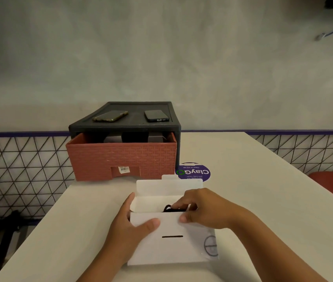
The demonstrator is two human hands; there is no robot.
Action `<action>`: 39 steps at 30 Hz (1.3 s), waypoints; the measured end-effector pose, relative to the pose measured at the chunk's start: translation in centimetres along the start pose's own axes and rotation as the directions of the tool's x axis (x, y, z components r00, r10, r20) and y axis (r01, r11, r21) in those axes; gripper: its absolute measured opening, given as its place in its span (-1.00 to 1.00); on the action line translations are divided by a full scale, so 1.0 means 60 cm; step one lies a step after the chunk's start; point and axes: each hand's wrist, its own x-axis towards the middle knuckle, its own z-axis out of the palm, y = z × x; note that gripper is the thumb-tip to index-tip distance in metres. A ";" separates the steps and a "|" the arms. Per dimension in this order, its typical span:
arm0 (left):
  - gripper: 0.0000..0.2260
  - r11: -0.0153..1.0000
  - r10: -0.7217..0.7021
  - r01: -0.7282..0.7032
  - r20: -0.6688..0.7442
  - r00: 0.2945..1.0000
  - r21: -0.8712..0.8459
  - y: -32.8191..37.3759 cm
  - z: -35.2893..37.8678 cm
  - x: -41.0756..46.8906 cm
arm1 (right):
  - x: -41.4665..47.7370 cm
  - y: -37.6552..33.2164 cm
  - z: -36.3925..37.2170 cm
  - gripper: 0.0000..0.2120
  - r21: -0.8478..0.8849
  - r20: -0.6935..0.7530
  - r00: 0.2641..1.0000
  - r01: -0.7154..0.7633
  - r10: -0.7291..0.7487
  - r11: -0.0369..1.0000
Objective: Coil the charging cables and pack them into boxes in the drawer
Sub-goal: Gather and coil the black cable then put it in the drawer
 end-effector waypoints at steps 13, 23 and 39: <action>-0.60 0.994 0.020 -0.027 0.064 0.998 0.109 -0.008 0.005 -0.002 | -0.063 0.047 0.081 -0.56 0.600 -0.301 0.878 -0.129 0.372 0.790; -0.70 0.989 0.014 -0.013 -0.008 1.000 0.146 -0.016 0.019 -0.005 | -0.065 0.058 0.088 -0.64 0.703 -0.377 0.804 -0.075 0.460 0.707; -0.64 0.928 0.015 -0.003 -0.030 0.999 0.373 -0.017 0.050 0.013 | -0.079 0.063 0.057 -0.79 0.473 -0.379 0.764 -0.325 0.522 0.819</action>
